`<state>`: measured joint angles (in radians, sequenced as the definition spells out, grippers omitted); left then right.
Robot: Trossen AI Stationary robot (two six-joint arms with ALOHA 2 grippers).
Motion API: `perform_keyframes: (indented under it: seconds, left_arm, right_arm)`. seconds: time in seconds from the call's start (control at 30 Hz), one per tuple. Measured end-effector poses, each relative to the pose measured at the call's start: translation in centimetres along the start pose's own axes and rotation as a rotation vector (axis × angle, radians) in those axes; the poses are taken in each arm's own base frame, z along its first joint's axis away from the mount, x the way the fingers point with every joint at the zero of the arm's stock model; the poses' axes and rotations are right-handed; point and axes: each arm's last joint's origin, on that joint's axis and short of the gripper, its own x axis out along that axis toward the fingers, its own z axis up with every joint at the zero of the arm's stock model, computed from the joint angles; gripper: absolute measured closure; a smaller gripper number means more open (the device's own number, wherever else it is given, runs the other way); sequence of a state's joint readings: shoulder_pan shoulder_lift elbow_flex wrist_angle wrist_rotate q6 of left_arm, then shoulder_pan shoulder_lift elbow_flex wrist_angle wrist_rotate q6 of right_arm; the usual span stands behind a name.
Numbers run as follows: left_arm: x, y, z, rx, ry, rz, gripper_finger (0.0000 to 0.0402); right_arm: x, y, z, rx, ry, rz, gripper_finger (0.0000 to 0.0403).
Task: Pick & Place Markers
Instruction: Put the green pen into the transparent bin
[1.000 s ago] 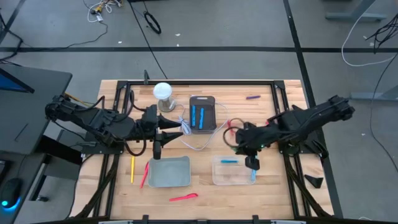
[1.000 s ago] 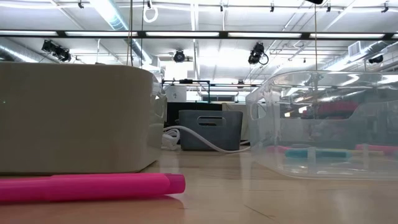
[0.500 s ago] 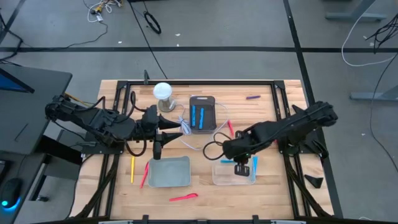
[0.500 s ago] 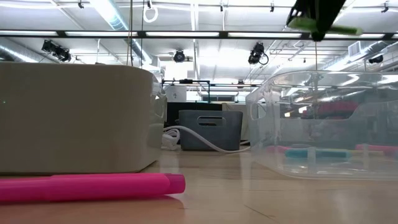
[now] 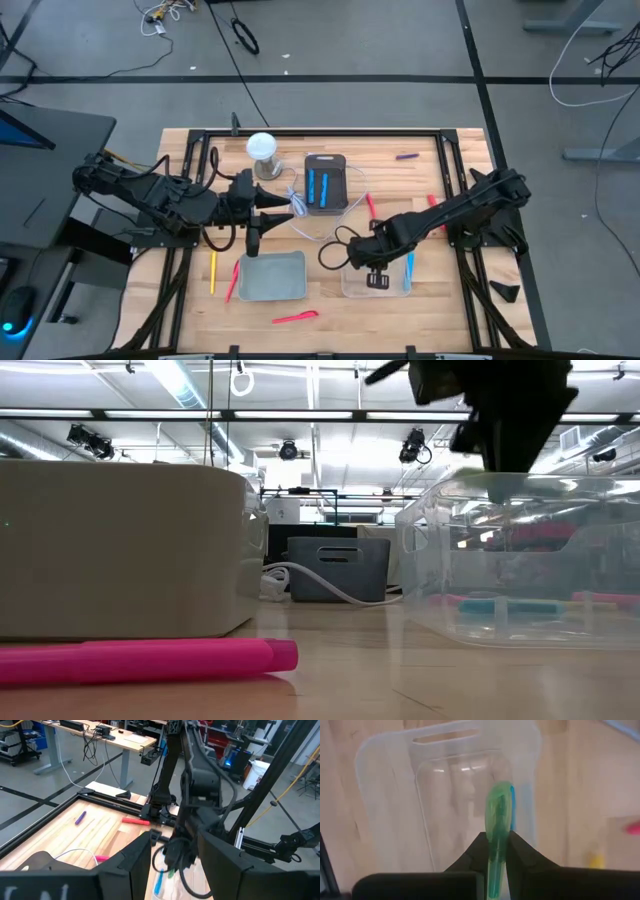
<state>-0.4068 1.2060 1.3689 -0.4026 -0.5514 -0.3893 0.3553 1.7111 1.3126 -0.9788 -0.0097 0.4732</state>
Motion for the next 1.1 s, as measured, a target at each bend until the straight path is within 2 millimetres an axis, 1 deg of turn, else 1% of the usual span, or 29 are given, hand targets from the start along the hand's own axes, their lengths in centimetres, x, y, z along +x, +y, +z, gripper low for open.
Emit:
perform_keyframes:
  seconds: [0.17,0.33,0.53,0.77,1.1]
  left_arm:
    - [0.0,0.0,0.0,0.0,0.007,-0.016,0.0232]
    - [0.0,0.0,0.0,0.0,0.007,-0.016,0.0232]
    - [0.0,0.0,0.0,0.006,0.006,-0.016,0.0232]
    - [0.0,0.0,0.0,0.008,0.008,-0.016,0.0232]
    - [0.0,0.0,-0.2,0.016,0.021,-0.011,0.0232]
  right_arm:
    - [2.2,-0.4,-0.7,0.018,-0.013,0.014,0.0374]
    - [3.9,-0.8,-1.5,0.042,-0.008,0.012,0.0374]
    - [5.3,-1.1,-2.0,0.043,-0.033,0.025,0.0374]
    - [5.5,-0.9,-2.0,0.033,-0.052,0.029,0.0369]
    - [5.5,-0.8,-2.1,0.031,-0.037,0.056,0.0309]
